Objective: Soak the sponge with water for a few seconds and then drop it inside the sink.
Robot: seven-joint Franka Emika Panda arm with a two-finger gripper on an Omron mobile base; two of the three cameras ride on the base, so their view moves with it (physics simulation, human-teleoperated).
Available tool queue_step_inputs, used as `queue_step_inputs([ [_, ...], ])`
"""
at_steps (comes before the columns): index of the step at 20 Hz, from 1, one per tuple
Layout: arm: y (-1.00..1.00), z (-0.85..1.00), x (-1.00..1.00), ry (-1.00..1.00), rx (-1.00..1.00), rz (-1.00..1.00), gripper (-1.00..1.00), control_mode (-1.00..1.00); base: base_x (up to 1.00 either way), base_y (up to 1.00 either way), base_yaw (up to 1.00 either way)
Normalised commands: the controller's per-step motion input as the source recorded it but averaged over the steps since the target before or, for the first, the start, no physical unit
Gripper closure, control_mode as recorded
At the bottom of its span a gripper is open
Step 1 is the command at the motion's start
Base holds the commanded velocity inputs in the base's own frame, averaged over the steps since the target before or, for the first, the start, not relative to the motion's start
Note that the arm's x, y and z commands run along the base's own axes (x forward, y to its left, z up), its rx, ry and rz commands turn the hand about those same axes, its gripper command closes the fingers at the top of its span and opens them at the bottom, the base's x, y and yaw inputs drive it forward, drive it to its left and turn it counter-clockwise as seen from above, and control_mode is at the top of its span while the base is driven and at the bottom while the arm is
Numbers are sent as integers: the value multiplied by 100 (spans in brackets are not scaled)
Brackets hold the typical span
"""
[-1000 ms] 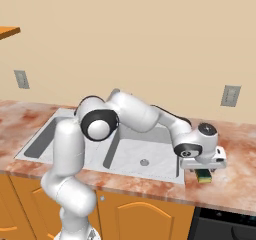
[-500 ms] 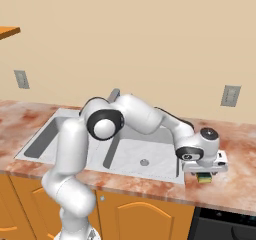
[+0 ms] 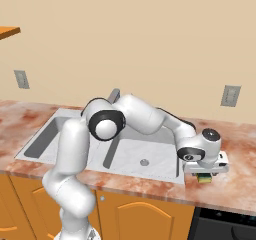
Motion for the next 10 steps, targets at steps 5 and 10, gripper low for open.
queue_step_inputs([
  [5, 0, 0, 0, 0, 0, 0, 100, -100, 0, 0, 0],
  [10, 0, 0, 0, 0, 0, 0, 100, -100, 0, 0, 0],
])
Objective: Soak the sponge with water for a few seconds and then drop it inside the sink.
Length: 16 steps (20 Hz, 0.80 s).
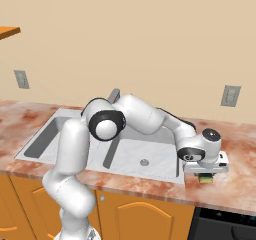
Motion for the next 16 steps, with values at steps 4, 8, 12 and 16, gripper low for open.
queue_step_inputs([
  [4, 0, 0, 0, 0, 0, 0, 100, -100, 0, 0, 0],
  [8, 0, 0, 0, 0, 0, 0, 100, -100, 0, 0, 0],
  [12, 3, 19, 0, 0, 0, 0, 100, -100, 0, 0, 0],
  [16, 21, 69, 0, 6, -4, 0, 100, -100, 0, 0, 0],
])
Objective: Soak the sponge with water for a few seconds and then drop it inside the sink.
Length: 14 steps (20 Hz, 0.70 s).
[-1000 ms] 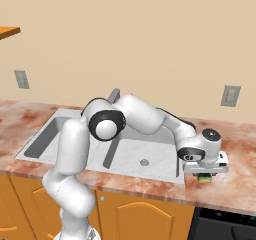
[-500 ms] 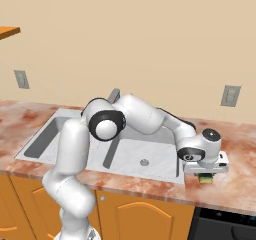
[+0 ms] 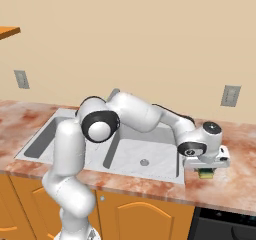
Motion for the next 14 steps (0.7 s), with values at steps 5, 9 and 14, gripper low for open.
queue_step_inputs([
  [5, 38, 86, 0, 11, -4, 0, 100, -100, 0, 0, 0],
  [9, 51, 79, 0, 14, -4, 0, 100, -100, 0, 0, 0],
  [14, 53, 64, 0, 7, -4, 0, 100, -100, 0, 0, 0],
])
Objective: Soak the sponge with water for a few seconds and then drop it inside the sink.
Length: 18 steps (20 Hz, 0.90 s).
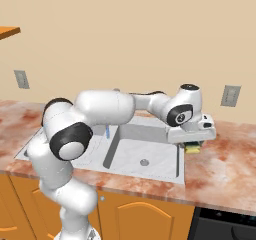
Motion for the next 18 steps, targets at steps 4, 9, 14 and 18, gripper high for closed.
queue_step_inputs([
  [4, 55, 46, 0, 3, -3, 0, 100, -100, 0, 0, 0],
  [9, 51, 5, 0, 0, 0, 0, 100, -100, 0, 0, 0],
  [14, 45, 2, 0, 0, 0, 0, 100, -100, 0, 0, 0],
  [18, 46, 9, 9, -3, 0, -2, 100, -100, 0, 0, 0],
])
